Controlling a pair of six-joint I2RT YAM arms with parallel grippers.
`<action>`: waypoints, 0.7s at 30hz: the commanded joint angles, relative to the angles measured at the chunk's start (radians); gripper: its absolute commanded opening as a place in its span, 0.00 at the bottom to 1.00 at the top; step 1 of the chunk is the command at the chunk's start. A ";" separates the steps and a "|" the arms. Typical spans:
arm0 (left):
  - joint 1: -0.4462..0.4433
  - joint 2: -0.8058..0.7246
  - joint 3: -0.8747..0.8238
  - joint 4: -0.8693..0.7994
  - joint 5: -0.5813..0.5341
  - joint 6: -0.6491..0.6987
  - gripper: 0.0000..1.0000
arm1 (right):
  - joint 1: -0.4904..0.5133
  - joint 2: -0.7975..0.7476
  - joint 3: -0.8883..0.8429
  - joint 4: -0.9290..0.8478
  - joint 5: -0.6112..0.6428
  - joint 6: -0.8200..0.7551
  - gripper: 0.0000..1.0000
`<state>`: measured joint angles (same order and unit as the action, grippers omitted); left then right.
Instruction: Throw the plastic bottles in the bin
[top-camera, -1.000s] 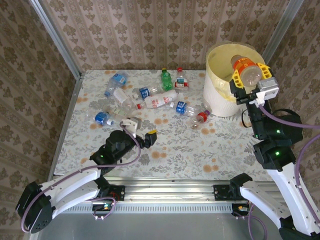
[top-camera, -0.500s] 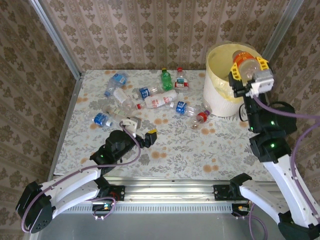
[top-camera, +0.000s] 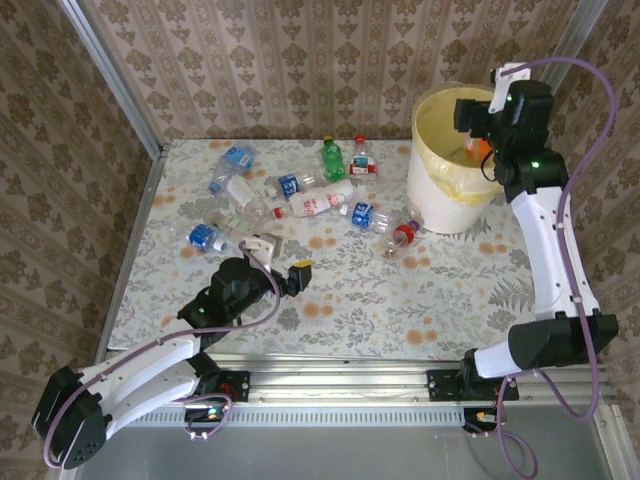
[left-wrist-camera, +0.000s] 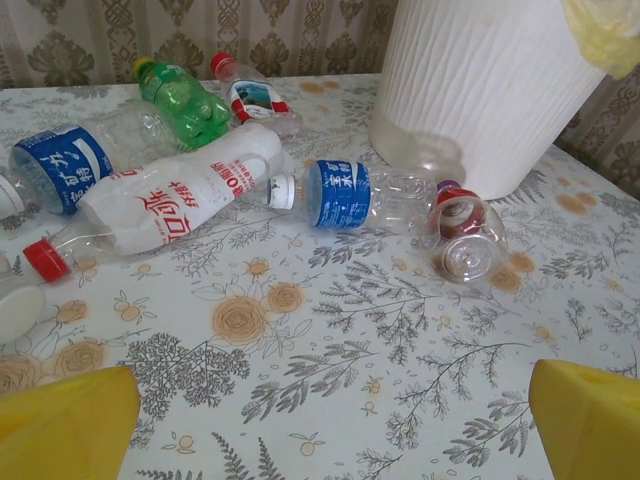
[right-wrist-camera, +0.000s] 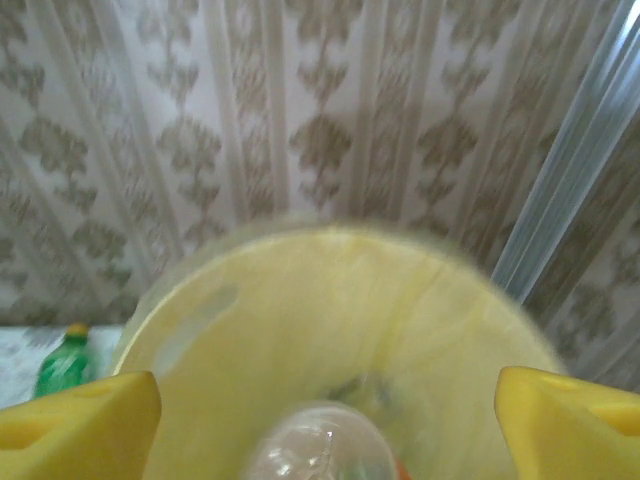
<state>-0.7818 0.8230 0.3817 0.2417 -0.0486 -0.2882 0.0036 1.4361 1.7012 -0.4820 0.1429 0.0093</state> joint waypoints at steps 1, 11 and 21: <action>0.016 -0.011 0.053 -0.057 0.012 -0.035 1.00 | 0.000 -0.111 -0.020 -0.033 -0.080 0.073 0.99; 0.115 0.017 0.171 -0.345 -0.099 -0.153 1.00 | 0.003 -0.231 -0.085 -0.050 -0.331 0.149 1.00; 0.398 0.069 0.275 -0.652 -0.086 -0.302 1.00 | 0.054 -0.312 -0.251 -0.017 -0.548 0.179 1.00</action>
<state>-0.4656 0.8772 0.6300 -0.2821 -0.1539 -0.5060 0.0372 1.1629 1.4750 -0.5049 -0.3149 0.1730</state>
